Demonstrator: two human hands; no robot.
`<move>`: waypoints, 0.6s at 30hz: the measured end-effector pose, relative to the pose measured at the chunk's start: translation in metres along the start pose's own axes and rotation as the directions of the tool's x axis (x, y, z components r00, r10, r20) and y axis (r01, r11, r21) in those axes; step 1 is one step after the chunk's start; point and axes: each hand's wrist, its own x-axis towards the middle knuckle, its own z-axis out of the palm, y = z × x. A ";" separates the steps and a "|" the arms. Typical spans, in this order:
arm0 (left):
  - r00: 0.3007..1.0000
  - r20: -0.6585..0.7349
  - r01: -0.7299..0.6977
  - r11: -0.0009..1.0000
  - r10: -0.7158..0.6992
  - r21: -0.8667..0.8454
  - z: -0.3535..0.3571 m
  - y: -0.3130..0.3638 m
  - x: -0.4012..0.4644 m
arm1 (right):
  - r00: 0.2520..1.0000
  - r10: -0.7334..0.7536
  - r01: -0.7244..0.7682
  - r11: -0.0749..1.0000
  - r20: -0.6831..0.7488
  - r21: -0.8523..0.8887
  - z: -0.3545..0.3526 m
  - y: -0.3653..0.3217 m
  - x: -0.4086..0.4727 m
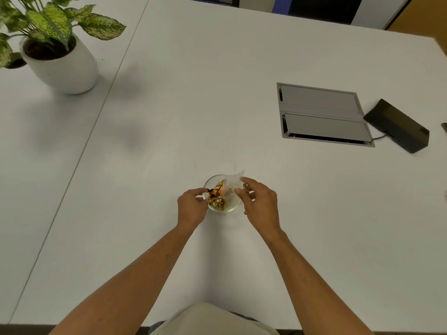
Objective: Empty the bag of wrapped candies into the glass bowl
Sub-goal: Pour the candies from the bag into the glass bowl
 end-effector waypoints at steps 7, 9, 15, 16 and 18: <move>1.000 0.001 -0.002 1.000 0.002 -0.012 -0.001 0.000 0.000 | 0.997 -0.004 0.014 0.991 0.078 -0.131 -0.004 -0.007 -0.002; 1.000 0.004 -0.011 1.000 0.011 -0.009 -0.001 -0.001 0.000 | 0.996 -0.012 0.025 0.988 0.086 -0.154 -0.004 -0.007 -0.004; 0.999 0.008 -0.032 0.999 0.032 0.007 -0.001 -0.004 0.000 | 0.999 -0.001 0.009 0.978 0.037 -0.209 -0.001 -0.007 -0.005; 0.999 0.008 -0.034 0.999 0.034 0.011 -0.001 -0.004 0.001 | 0.999 0.005 0.003 0.979 0.038 -0.206 -0.001 -0.008 -0.005; 0.999 0.007 -0.033 0.999 0.033 0.009 -0.001 -0.005 0.000 | 0.999 0.026 -0.018 0.984 0.039 -0.180 0.000 -0.008 -0.006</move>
